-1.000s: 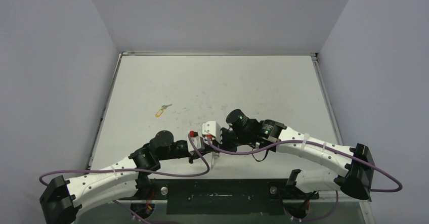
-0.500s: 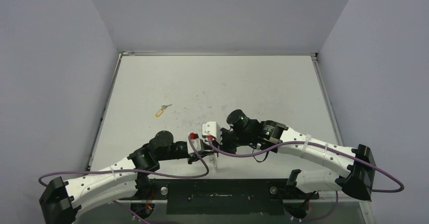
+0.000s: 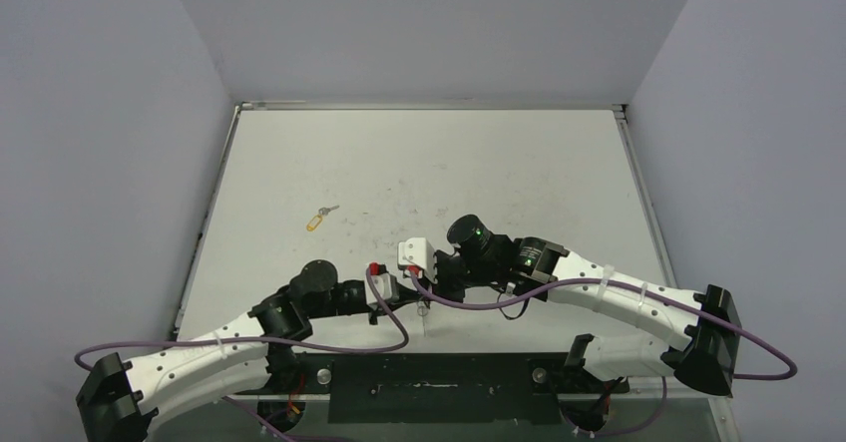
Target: Put the keys on the keyring
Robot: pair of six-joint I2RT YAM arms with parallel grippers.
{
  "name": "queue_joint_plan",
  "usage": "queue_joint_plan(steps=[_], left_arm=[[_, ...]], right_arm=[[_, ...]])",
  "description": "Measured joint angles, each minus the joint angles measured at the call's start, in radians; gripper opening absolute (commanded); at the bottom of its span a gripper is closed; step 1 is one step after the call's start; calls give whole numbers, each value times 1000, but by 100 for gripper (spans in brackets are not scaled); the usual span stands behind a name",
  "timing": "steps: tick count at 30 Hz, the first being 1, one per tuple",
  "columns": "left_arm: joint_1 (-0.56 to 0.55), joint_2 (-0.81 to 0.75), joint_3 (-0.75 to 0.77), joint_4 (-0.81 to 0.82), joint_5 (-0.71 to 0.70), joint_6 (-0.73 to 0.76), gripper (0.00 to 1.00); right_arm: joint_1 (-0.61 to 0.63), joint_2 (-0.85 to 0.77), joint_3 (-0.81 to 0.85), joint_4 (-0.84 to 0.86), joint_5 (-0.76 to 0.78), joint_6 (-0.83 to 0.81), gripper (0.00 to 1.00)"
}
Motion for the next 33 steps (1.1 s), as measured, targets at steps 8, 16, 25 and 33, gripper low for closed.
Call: queue_joint_plan(steps=[8, 16, 25, 33], left_arm=[[0, -64, -94, 140, -54, -66, 0], [0, -109, -153, 237, -61, -79, 0], [0, -119, -153, 267, -42, -74, 0], [0, -107, -153, 267, -32, -73, 0]], right_arm=[[-40, -69, -56, 114, -32, 28, 56], [-175, -183, -172, 227, -206, 31, 54], [-180, -142, -186, 260, -340, -24, 39], [-180, -100, -186, 280, -372, -56, 15]])
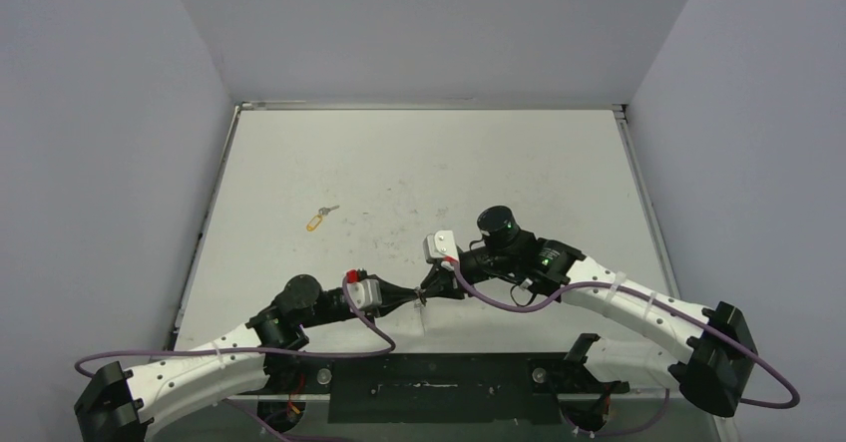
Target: Put the keys on the keyring
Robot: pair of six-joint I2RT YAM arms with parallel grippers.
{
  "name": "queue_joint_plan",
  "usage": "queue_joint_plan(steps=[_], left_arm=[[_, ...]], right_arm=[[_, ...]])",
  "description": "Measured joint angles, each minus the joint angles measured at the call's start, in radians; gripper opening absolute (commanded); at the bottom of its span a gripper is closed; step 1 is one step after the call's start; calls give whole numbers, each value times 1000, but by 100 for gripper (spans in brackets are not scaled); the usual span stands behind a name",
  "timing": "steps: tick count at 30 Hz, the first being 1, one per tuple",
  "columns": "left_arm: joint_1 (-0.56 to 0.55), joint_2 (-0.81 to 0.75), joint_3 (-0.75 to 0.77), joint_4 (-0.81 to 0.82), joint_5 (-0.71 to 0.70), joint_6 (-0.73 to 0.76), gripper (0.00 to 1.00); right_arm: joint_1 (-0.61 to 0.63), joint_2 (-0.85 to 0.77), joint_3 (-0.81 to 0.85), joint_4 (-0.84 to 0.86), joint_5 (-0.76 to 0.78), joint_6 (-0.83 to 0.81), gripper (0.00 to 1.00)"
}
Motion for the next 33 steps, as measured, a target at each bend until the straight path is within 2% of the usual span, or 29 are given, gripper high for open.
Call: queue_joint_plan(steps=[8, 24, 28, 33], left_arm=[[0, 2, 0, -7, 3, 3, 0], [0, -4, 0, -8, -10, 5, 0], [0, -3, 0, -10, -12, 5, 0], [0, -2, 0, -2, -12, 5, 0]], right_arm=[[0, 18, 0, -31, 4, -39, 0], [1, 35, -3, -42, 51, -47, 0], [10, 37, -39, 25, 64, -5, 12], [24, 18, -89, 97, 100, 39, 40]])
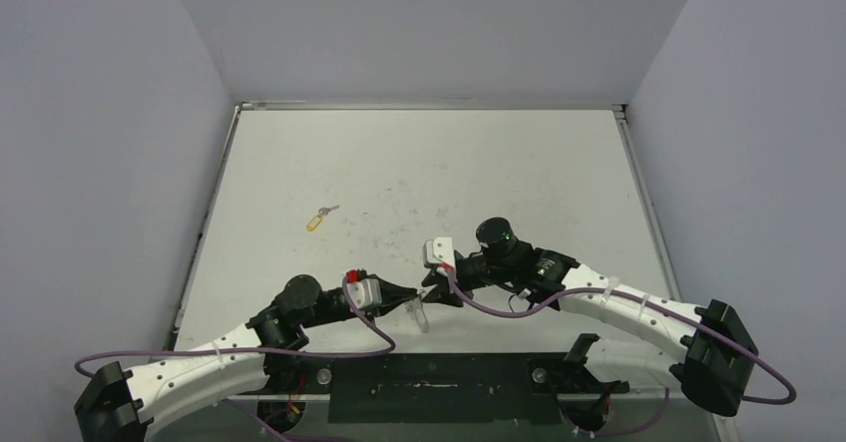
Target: Put the keys on the keyring
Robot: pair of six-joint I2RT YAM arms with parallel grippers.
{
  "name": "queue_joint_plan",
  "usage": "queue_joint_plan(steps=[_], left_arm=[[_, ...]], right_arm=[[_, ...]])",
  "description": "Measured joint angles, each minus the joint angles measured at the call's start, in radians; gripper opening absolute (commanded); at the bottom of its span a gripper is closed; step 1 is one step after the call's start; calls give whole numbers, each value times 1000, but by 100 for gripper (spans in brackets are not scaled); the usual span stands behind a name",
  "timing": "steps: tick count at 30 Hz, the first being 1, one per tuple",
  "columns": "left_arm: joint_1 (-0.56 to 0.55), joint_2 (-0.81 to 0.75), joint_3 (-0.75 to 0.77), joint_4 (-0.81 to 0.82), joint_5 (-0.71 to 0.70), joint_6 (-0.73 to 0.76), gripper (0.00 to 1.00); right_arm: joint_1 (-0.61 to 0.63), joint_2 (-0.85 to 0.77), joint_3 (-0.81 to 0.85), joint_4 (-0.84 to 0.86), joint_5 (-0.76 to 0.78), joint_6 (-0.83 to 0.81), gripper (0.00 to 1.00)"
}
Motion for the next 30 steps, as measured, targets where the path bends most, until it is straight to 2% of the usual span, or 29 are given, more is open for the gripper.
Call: queue_joint_plan(steps=[2, 4, 12, 23, 27, 30], left_arm=[[0, -1, 0, 2, 0, 0, 0], [0, -4, 0, 6, 0, 0, 0], [0, -13, 0, 9, 0, 0, 0], [0, -13, 0, 9, 0, 0, 0], [0, -14, 0, 8, 0, 0, 0], [0, -14, 0, 8, 1, 0, 0]], right_arm=[[4, -25, -17, 15, 17, 8, 47], [4, -58, -36, 28, 31, 10, 47], [4, -109, -56, 61, 45, 16, 39], [5, -69, -55, 127, 40, 55, 17], [5, -56, -55, 129, 30, 57, 1], [4, -52, -54, 127, 19, 57, 0]])
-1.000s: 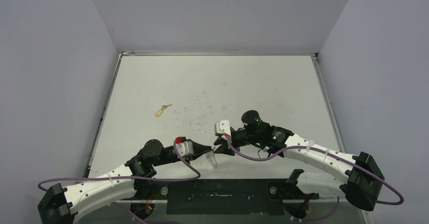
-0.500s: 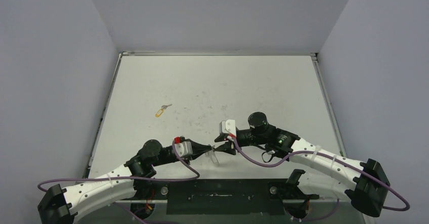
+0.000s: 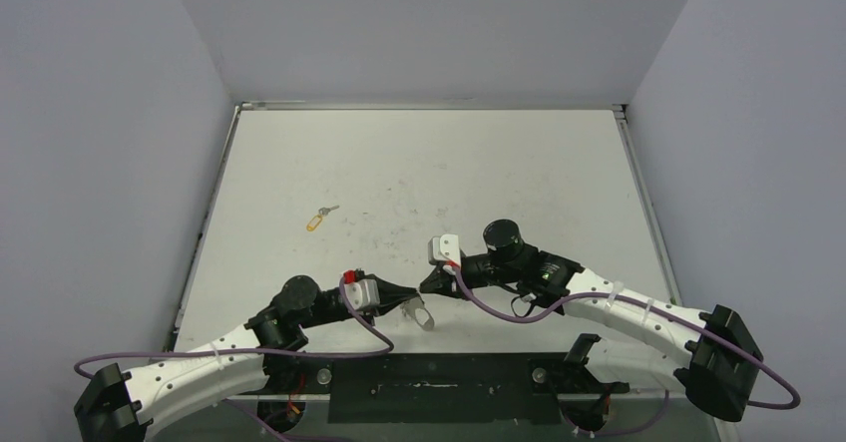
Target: Put the keys on the keyring
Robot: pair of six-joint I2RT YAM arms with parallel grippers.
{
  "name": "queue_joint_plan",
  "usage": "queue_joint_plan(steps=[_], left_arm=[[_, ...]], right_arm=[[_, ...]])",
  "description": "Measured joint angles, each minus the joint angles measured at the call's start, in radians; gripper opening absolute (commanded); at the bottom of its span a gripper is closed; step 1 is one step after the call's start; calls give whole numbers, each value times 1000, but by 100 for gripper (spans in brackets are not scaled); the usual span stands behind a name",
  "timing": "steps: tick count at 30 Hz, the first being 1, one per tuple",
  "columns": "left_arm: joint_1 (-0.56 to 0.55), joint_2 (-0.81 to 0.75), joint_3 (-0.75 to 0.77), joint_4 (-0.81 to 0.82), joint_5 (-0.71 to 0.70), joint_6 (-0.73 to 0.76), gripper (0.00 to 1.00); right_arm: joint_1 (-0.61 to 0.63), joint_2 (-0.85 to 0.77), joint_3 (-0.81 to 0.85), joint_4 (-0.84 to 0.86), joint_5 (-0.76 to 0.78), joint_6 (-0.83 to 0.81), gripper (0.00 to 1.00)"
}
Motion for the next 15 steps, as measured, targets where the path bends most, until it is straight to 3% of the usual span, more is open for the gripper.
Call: queue_joint_plan(steps=[15], left_arm=[[0, -35, 0, -11, -13, 0, 0]], right_arm=[[2, -27, 45, -100, -16, -28, 0]])
